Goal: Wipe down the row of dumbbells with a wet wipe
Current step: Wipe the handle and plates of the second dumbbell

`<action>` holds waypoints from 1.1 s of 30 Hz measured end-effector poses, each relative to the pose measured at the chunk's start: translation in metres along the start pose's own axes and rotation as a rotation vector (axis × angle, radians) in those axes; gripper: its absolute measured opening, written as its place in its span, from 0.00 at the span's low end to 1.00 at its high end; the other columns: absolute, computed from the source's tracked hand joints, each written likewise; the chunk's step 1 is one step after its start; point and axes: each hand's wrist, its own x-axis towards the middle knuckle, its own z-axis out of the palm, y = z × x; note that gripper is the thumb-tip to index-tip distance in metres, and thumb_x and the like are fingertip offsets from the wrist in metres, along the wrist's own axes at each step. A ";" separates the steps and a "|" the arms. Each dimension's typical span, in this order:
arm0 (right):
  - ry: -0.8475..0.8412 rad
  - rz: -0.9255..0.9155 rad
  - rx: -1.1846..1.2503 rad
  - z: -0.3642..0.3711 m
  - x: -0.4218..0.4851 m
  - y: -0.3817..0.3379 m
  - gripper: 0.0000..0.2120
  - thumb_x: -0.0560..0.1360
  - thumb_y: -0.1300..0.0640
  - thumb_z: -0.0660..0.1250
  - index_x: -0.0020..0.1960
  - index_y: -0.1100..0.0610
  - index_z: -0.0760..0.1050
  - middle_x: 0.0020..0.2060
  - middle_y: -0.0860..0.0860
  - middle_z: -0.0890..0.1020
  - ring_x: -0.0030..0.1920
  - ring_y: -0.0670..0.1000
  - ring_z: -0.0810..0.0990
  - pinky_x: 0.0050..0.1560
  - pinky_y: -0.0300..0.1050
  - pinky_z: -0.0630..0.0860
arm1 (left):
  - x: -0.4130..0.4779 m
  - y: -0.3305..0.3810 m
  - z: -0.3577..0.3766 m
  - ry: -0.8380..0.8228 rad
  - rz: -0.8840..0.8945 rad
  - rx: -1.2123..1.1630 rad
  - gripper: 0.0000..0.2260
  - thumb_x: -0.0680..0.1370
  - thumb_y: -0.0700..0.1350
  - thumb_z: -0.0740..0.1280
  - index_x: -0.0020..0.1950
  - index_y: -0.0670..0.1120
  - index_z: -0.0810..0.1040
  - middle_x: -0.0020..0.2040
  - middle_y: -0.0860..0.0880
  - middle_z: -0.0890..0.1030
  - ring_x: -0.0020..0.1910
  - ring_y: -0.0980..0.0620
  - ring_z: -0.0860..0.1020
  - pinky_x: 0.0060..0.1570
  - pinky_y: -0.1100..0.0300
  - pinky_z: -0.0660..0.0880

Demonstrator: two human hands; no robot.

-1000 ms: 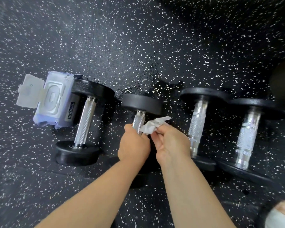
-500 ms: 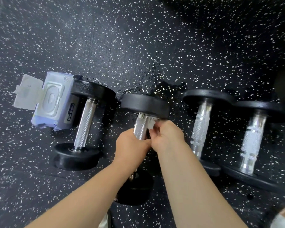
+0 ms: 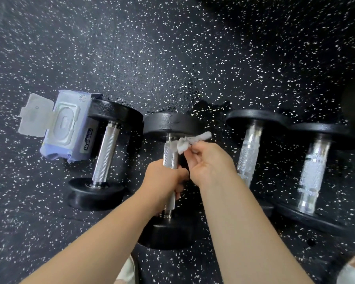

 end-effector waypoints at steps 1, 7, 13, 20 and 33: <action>0.015 0.018 -0.067 0.001 0.005 0.000 0.10 0.75 0.72 0.61 0.37 0.63 0.71 0.34 0.56 0.76 0.30 0.48 0.78 0.22 0.34 0.75 | -0.002 0.000 -0.001 -0.030 0.003 -0.002 0.12 0.68 0.29 0.67 0.33 0.43 0.67 0.24 0.49 0.67 0.21 0.52 0.64 0.23 0.61 0.65; 0.115 -0.010 -0.174 -0.008 0.019 -0.003 0.09 0.78 0.69 0.57 0.41 0.60 0.68 0.39 0.55 0.74 0.37 0.48 0.76 0.33 0.42 0.76 | 0.005 0.001 -0.001 -0.215 -0.070 -0.008 0.13 0.69 0.29 0.66 0.31 0.44 0.67 0.25 0.48 0.65 0.22 0.52 0.62 0.25 0.63 0.64; 0.080 0.040 0.152 -0.022 0.014 -0.005 0.08 0.66 0.62 0.67 0.35 0.56 0.85 0.54 0.65 0.79 0.56 0.59 0.78 0.56 0.44 0.78 | 0.022 -0.005 0.001 -0.196 -0.135 0.006 0.11 0.69 0.30 0.66 0.33 0.44 0.69 0.23 0.48 0.67 0.20 0.53 0.64 0.24 0.62 0.66; 0.074 -0.136 -0.067 -0.025 -0.015 -0.003 0.09 0.70 0.77 0.60 0.40 0.68 0.76 0.35 0.59 0.78 0.39 0.52 0.80 0.38 0.38 0.81 | 0.010 -0.009 0.012 0.252 0.049 0.346 0.12 0.74 0.52 0.70 0.45 0.45 0.74 0.36 0.50 0.79 0.34 0.49 0.77 0.40 0.51 0.76; 0.091 -0.092 -0.163 -0.024 -0.018 0.015 0.10 0.73 0.70 0.66 0.53 0.66 0.78 0.47 0.60 0.84 0.46 0.54 0.84 0.41 0.43 0.82 | 0.023 -0.019 -0.015 0.451 0.150 0.661 0.14 0.72 0.55 0.69 0.44 0.46 0.70 0.37 0.51 0.76 0.34 0.51 0.74 0.32 0.58 0.68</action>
